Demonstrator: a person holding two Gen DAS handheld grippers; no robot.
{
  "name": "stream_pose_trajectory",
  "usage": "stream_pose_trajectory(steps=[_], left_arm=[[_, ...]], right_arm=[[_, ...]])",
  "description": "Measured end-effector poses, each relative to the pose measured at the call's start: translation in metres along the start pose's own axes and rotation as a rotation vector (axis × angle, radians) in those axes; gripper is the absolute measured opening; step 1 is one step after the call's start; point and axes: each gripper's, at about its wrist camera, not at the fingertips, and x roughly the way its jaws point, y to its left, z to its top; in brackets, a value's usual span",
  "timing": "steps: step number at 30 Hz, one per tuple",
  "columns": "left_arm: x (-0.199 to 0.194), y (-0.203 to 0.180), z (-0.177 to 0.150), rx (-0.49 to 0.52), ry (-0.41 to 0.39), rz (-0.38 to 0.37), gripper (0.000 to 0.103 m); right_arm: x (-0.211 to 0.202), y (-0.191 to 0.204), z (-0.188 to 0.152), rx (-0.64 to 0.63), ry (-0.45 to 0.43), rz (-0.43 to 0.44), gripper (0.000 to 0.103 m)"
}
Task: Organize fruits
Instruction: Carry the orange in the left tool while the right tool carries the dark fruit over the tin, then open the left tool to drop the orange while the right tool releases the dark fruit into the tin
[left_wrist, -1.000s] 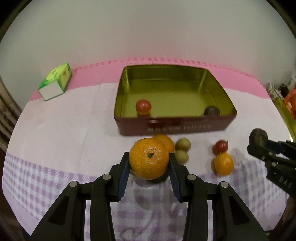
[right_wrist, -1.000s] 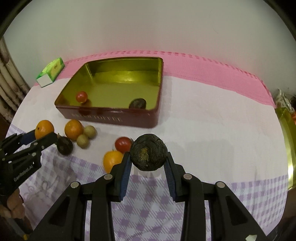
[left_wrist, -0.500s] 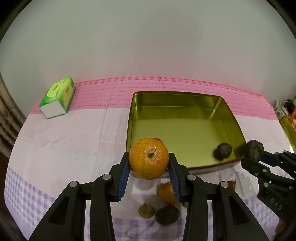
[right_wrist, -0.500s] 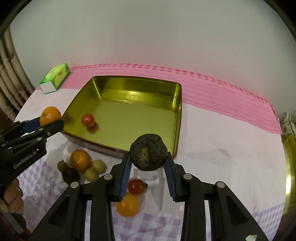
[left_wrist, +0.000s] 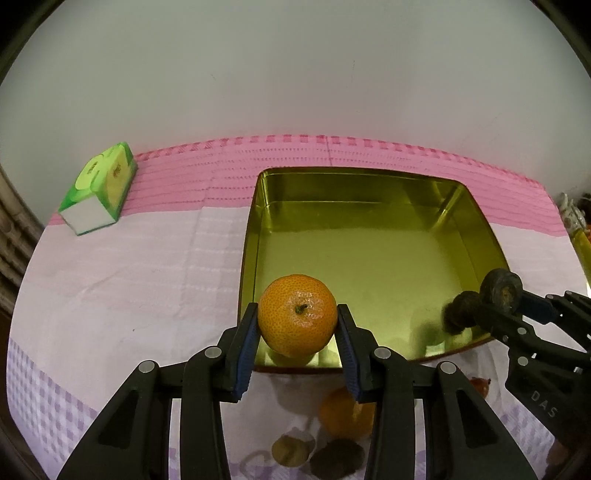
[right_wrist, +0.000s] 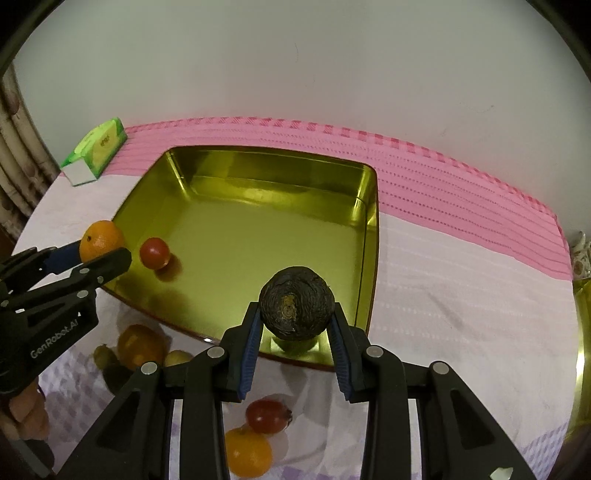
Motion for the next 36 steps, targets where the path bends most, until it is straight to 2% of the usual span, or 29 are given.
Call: stream_pose_trajectory(steps=[13,28,36], left_arm=[[0.024,-0.004,0.003,0.012,0.039,0.002,0.041],[0.028,-0.006,-0.002,0.028,0.039,0.011,0.042],[0.028,-0.003,0.0,0.019,0.045,-0.001,0.043]], right_arm=[[0.016,-0.008,0.002,0.007,0.032,-0.005,0.033],[0.019,-0.005,0.004,0.015,0.039,-0.006,0.034],[0.017,-0.005,0.005,0.017,0.037,0.002,0.04]])
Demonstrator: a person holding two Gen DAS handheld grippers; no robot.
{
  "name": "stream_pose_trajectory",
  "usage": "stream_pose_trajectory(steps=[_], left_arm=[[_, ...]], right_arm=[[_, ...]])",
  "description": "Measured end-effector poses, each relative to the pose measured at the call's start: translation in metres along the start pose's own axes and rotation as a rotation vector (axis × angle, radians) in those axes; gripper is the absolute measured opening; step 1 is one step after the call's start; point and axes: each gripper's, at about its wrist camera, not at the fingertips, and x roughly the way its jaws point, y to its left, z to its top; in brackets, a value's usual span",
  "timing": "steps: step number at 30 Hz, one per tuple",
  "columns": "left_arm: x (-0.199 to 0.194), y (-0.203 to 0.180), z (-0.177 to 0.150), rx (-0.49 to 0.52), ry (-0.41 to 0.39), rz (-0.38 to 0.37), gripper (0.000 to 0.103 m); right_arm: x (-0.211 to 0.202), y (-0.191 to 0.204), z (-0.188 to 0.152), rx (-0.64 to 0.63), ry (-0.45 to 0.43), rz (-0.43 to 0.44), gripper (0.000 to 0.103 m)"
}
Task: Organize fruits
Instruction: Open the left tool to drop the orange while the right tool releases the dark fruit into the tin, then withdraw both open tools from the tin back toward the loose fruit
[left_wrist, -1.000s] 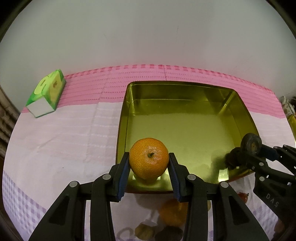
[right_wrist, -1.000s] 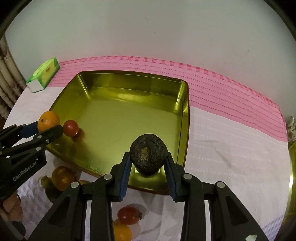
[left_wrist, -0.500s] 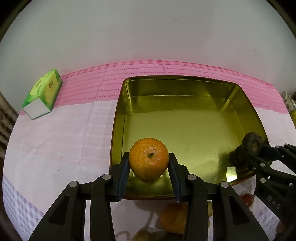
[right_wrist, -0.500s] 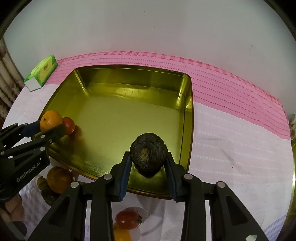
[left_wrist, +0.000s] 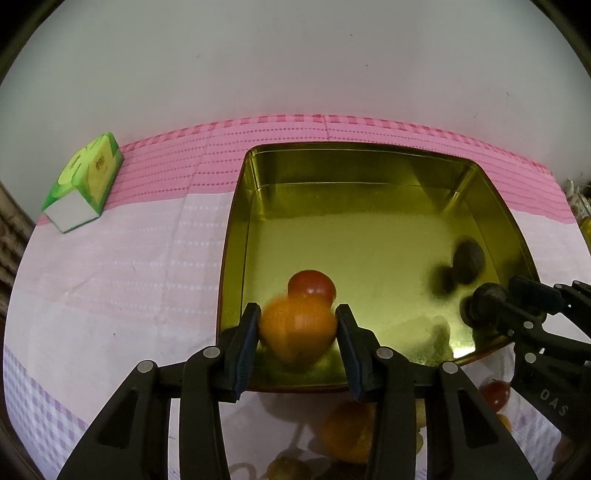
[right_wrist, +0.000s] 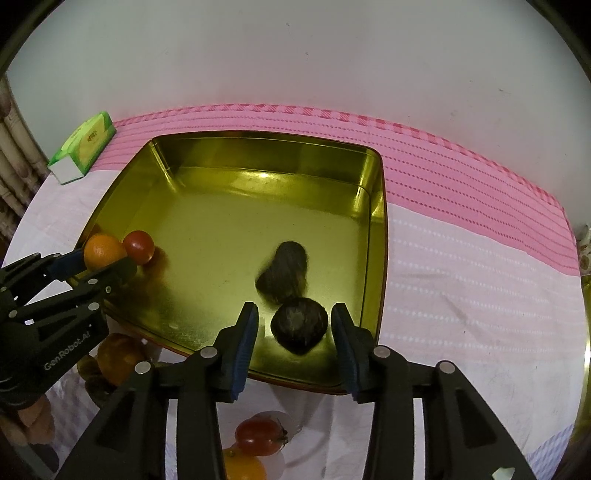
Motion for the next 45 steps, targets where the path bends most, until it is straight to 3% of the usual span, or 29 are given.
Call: stream_pose_trajectory(steps=[6,16,25,36,45], left_arm=[[-0.008,-0.003,-0.001,0.007,-0.009,-0.003,0.05],[-0.039,-0.007,-0.012,0.015,-0.045,-0.002,0.05],[-0.077,-0.007,-0.038,0.011,-0.08,0.007,0.051],[-0.095,0.014,-0.101,-0.026,-0.055,0.035,0.052],[-0.089,0.028,-0.147,-0.071,0.002,0.053,0.052]], right_arm=[[-0.006,0.002,-0.002,-0.002,-0.01,-0.004,0.044],[-0.034,0.008,-0.011,0.002,-0.046,0.005,0.044],[-0.067,0.009,-0.041,-0.004,-0.07,0.01,0.044],[-0.086,0.005,-0.099,0.011,-0.049,0.007,0.044],[-0.076,0.007,-0.136,0.027,0.002,0.024,0.044]])
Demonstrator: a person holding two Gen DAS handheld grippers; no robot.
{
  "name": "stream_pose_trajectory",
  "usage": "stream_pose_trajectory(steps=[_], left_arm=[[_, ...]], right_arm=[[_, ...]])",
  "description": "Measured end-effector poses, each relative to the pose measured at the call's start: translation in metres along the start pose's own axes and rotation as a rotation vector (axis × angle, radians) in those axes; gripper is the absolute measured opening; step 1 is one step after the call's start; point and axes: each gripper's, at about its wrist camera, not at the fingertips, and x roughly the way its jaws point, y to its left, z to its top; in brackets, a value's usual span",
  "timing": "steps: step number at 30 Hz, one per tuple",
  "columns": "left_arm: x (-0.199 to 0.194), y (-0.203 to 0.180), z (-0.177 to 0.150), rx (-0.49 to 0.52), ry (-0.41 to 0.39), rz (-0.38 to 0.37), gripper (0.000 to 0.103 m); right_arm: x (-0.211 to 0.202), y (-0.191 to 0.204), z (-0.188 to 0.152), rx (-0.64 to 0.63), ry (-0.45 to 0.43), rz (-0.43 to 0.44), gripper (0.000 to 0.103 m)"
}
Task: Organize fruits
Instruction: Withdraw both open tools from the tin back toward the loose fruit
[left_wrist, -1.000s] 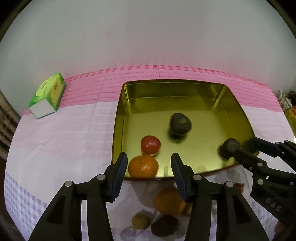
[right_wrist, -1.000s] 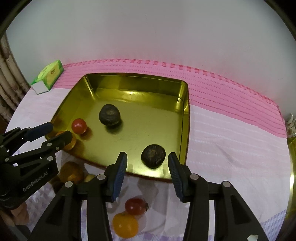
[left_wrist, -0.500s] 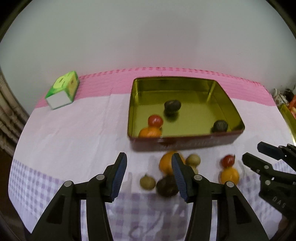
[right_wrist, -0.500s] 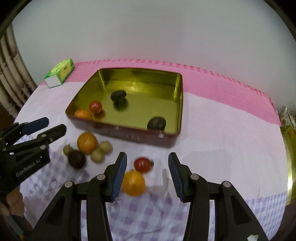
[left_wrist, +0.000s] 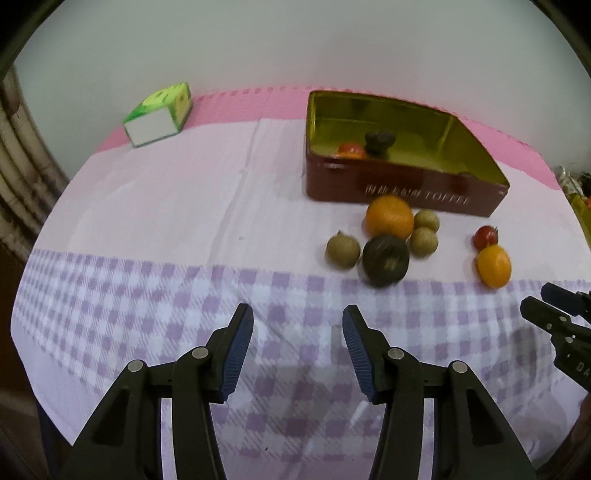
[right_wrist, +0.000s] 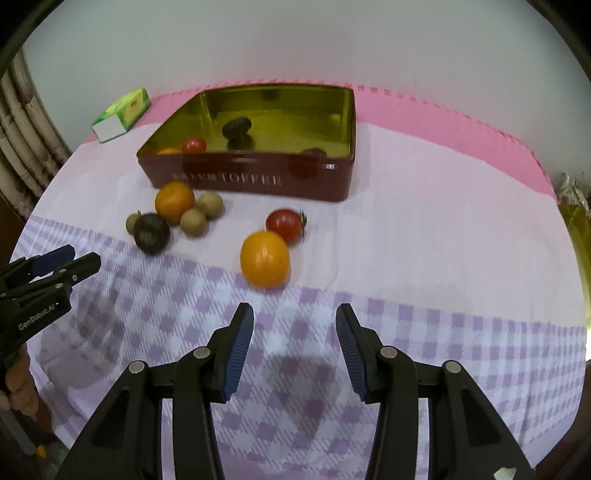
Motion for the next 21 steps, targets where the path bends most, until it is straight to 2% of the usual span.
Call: stream_pose_trajectory(steps=[5,21], left_arm=[[0.006,-0.003,-0.007,-0.005,0.02,-0.008,0.052],[0.026,-0.026,0.001,0.016,0.048,-0.07,0.052]], right_arm=[[0.005,0.003,-0.004,-0.002,0.012,0.003,0.044],[0.034,0.013,0.01,-0.027,0.053,0.006,0.044]])
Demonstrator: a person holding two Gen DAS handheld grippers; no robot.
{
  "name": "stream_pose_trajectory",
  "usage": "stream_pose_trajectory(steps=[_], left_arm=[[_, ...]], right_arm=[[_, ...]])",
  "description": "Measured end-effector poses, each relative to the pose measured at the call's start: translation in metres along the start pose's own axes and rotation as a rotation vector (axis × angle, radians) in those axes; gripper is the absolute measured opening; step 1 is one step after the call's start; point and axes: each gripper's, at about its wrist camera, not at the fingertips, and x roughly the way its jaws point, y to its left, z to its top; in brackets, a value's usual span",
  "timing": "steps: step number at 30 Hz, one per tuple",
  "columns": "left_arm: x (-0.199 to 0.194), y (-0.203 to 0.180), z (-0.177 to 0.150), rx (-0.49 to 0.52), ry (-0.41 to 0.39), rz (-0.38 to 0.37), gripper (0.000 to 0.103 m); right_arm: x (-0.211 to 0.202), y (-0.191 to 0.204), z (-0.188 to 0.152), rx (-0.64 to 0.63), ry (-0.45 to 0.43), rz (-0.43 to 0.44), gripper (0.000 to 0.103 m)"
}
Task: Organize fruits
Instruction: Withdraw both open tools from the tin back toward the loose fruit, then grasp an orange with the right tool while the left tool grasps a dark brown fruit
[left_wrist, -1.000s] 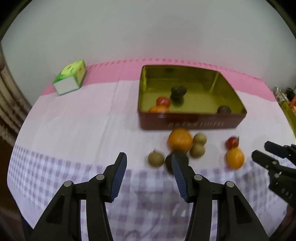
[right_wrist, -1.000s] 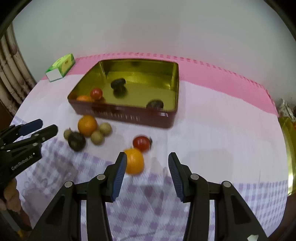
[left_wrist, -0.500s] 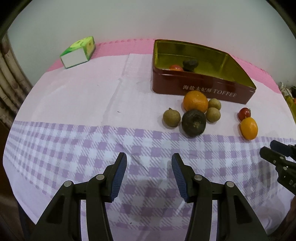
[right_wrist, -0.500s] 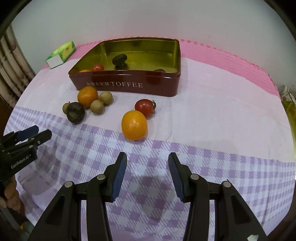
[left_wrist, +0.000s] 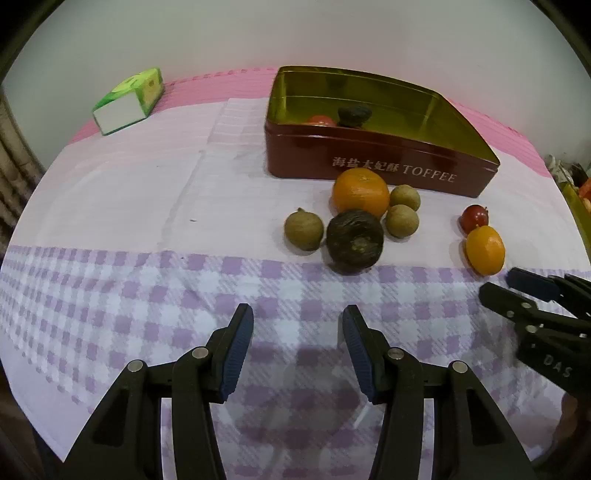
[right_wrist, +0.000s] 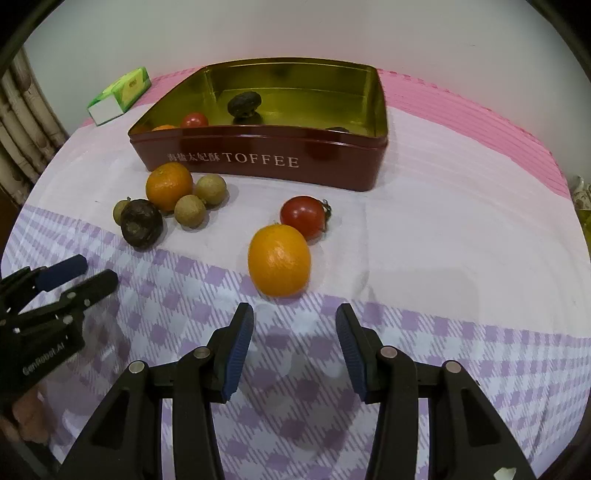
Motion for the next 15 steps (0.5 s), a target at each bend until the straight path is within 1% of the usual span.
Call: stream_pose_trajectory(steps=[13,14,15], left_arm=[[0.012,-0.013,0.016,0.001,-0.006,-0.021,0.052],[0.012,-0.014,0.018,0.001,-0.007,-0.024,0.052],[0.013,-0.014,0.02,0.001,-0.007,-0.025,0.052]], right_arm=[[0.012,0.011,0.017,-0.041,-0.026,-0.026,0.044],[0.013,0.011,0.018,-0.041,-0.028,-0.026,0.043],[0.013,0.012,0.019,-0.043,-0.031,-0.027,0.039]])
